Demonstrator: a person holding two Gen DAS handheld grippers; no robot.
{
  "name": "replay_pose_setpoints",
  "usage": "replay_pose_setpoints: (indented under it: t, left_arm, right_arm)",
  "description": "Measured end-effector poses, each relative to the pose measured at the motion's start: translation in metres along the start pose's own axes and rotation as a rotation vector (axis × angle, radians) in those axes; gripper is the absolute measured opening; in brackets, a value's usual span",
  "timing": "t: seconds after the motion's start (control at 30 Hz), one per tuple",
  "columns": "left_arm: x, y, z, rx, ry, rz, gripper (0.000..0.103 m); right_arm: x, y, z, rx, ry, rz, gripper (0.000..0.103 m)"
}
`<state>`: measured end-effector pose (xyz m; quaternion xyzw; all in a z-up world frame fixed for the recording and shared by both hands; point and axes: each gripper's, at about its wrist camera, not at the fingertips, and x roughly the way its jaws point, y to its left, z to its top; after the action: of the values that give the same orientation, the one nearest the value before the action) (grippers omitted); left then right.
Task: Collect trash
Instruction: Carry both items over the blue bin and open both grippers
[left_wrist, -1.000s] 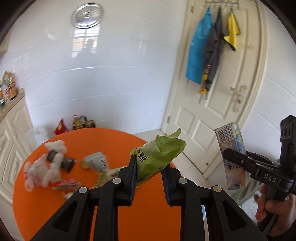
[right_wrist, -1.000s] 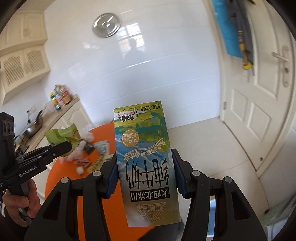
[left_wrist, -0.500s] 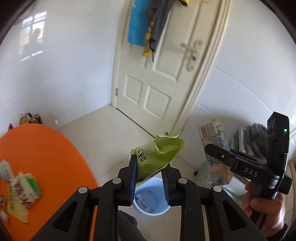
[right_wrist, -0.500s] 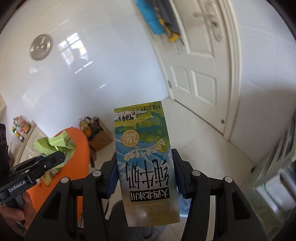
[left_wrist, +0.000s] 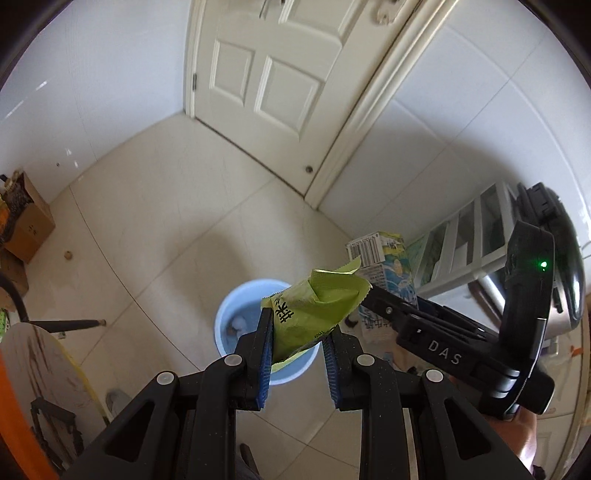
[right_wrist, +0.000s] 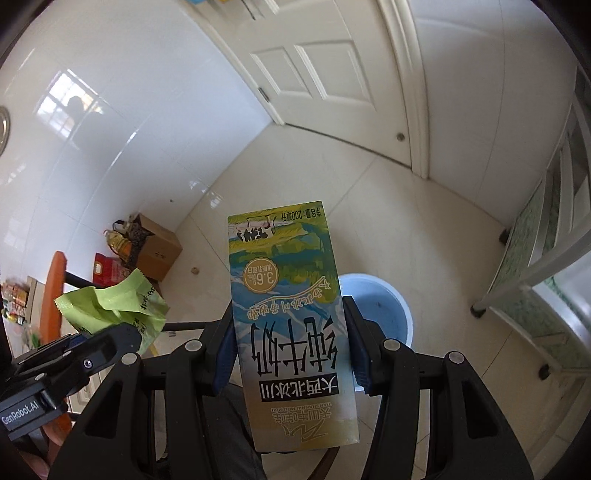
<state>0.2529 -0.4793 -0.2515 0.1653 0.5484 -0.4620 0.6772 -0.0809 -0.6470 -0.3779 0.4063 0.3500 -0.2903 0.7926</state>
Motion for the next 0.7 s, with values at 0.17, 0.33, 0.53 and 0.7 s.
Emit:
replay_pose_setpoints:
  t: [0.17,0.33,0.53,0.7]
  left_arm:
    - [0.047,0.006,0.043,-0.039,0.078,0.023,0.043]
    - [0.093,-0.003,0.077,-0.042,0.136,0.078,0.066]
    - [0.086,-0.011,0.078,-0.033,0.097,0.146,0.078]
    - [0.064,-0.022,0.067,0.0,0.014,0.23,0.091]
  right_arm:
    - [0.028,-0.015,0.006,0.044,0.035,-0.008,0.054]
    - [0.05,-0.023,0.006,0.071,0.078,-0.036,0.069]
    - [0.044,-0.022,-0.004,0.08,0.075,-0.07,0.101]
    - [0.033,-0.018,-0.013,0.09,0.063,-0.104,0.103]
